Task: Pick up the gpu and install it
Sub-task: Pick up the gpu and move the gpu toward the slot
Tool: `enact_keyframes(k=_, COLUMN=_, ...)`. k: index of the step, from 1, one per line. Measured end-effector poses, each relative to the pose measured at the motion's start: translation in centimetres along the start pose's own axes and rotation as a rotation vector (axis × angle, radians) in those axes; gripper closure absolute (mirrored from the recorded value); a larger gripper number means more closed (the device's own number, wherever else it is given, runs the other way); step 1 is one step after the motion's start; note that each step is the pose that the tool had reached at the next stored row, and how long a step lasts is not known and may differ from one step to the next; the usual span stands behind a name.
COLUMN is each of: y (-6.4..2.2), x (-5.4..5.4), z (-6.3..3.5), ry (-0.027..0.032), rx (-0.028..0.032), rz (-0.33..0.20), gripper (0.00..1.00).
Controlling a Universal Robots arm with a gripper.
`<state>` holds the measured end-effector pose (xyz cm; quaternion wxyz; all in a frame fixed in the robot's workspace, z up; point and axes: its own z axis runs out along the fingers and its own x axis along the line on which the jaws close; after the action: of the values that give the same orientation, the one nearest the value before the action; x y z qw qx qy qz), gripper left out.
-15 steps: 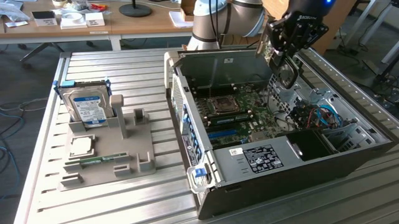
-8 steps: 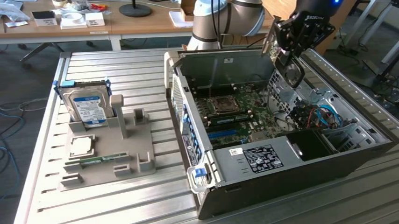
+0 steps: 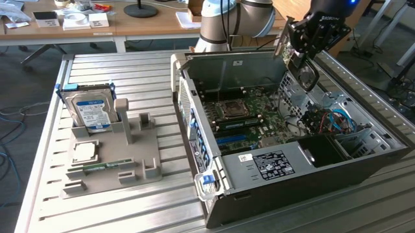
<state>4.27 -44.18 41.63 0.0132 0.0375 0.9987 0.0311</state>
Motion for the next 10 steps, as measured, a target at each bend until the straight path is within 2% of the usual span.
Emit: enact_keyframes(k=10, y=0.13, x=-1.7, z=0.06, ry=0.0001, rx=0.0001, rz=0.0, gripper=0.73)
